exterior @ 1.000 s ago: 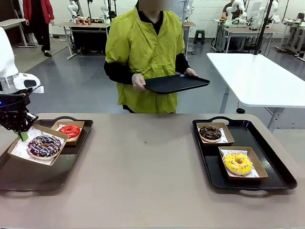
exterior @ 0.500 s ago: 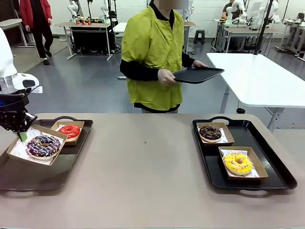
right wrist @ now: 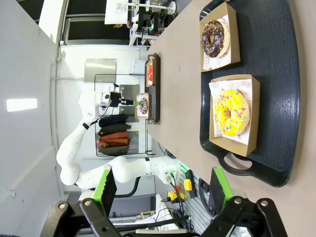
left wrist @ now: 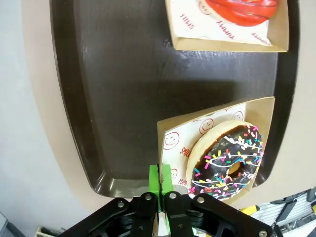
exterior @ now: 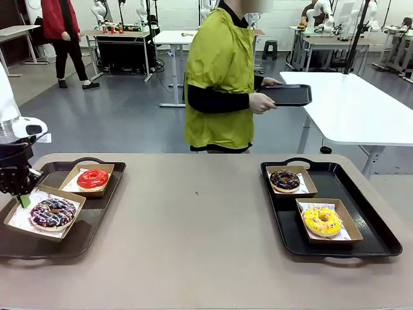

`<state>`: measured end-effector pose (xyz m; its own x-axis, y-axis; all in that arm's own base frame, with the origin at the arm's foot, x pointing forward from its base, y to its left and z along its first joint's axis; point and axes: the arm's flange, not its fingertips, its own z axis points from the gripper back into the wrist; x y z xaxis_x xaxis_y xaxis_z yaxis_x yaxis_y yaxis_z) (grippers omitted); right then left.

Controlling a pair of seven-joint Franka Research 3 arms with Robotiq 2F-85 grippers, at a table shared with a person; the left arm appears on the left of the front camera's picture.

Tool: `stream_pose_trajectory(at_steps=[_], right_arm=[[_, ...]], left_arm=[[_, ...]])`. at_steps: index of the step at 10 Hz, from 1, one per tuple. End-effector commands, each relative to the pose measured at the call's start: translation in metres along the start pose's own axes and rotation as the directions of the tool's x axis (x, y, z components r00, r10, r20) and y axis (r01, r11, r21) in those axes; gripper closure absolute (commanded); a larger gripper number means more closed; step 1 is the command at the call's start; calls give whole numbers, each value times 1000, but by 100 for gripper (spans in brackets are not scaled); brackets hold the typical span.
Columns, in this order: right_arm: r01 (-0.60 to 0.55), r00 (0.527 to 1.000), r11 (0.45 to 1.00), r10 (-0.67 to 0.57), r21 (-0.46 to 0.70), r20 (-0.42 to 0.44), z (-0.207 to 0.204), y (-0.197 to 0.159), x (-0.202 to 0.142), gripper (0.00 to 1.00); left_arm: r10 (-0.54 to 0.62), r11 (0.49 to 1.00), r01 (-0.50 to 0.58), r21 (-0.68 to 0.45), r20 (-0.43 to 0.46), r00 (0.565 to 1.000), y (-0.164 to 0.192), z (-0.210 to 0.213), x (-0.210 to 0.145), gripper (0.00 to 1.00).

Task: Individually package the donuts and arrange them on the tray.
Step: Place the picked Paper togo box on the Handle tray.

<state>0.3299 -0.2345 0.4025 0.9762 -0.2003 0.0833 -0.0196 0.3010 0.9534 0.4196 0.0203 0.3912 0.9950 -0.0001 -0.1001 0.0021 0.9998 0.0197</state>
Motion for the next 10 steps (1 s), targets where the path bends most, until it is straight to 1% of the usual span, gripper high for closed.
stream_pose_trajectory(at_steps=[1, 3, 8, 9, 10], right_arm=[[5, 1000, 1000, -5, 11, 1, 1, 3, -1, 0], [5, 1000, 1000, -5, 11, 1, 1, 3, -1, 0], [5, 1000, 1000, -5, 11, 1, 1, 3, -1, 0], [5, 1000, 1000, -5, 11, 1, 1, 3, -1, 0], [5, 1000, 1000, -5, 11, 1, 1, 3, -1, 0]], left_arm=[[-8, 999, 9, -39, 25, 1000, 13, -8, -6, 99], [-19, 999, 19, -36, 9, 1000, 16, -18, -3, 99], [-26, 999, 26, -32, 8, 1000, 12, -29, 11, 99], [-29, 999, 29, -34, 8, 1000, 12, -28, 11, 40], [-24, 999, 25, -39, 10, 1000, 14, -26, 9, 40]])
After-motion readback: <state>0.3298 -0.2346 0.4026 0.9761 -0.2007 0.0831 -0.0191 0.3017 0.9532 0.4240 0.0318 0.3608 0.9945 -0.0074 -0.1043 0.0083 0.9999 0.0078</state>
